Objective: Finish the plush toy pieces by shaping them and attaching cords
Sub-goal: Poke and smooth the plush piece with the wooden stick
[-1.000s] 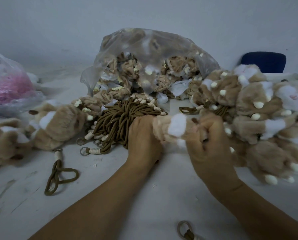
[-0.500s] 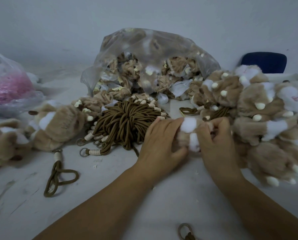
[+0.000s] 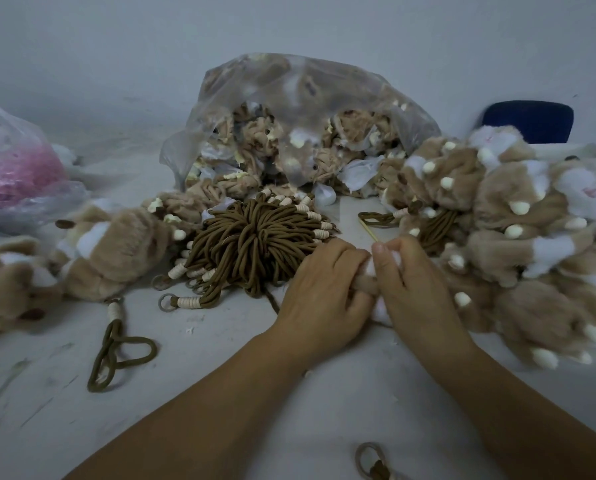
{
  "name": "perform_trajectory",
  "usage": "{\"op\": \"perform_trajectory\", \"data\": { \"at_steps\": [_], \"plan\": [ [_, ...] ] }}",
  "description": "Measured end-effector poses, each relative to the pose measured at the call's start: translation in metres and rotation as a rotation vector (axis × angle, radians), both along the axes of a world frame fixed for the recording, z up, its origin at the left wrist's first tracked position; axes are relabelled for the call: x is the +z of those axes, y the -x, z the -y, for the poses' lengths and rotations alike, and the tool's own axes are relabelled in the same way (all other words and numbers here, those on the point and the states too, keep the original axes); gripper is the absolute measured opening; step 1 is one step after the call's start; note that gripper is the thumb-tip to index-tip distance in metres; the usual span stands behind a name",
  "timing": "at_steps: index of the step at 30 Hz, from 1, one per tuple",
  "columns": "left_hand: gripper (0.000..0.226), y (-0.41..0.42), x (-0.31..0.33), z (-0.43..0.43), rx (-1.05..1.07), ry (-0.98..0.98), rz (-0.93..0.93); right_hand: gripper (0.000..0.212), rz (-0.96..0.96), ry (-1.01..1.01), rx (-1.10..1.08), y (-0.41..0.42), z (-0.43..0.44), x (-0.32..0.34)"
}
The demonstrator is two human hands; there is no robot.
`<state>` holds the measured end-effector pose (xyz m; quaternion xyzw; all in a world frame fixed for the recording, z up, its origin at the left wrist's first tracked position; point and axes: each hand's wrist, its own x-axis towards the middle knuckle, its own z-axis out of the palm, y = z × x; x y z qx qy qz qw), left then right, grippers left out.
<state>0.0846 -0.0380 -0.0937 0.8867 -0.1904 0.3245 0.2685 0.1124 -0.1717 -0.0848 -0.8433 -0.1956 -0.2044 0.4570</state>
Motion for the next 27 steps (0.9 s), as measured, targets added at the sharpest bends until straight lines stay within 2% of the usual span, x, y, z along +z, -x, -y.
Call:
{"op": "perform_trajectory", "data": {
  "at_steps": [4, 10, 15, 19, 24, 27],
  "plan": [
    [0.021, -0.003, -0.002, -0.007, 0.02, 0.074, -0.016, 0.031, 0.055, -0.011, 0.019, 0.005, -0.006, 0.003],
    [0.018, -0.005, 0.001, -0.014, 0.021, 0.37, -0.099, 0.034, 0.213, -0.112, 0.093, 0.016, -0.009, 0.012],
    [0.027, -0.003, 0.006, -0.017, 0.17, 0.687, -0.151, 0.033, 0.138, -0.05, 0.131, 0.014, -0.004, 0.012],
    [0.021, -0.003, 0.006, -0.015, 0.029, 0.774, -0.304, 0.037, 0.048, 0.044, 0.203, 0.011, -0.005, 0.006],
    [0.025, -0.006, 0.009, -0.017, -0.021, 1.12, -0.41, 0.043, -0.015, 0.074, 0.199, 0.005, -0.005, 0.002],
    [0.016, -0.007, 0.013, -0.013, -0.218, 1.369, -0.532, 0.048, -0.046, 0.044, 0.126, 0.001, -0.003, 0.003]
  ]
}}
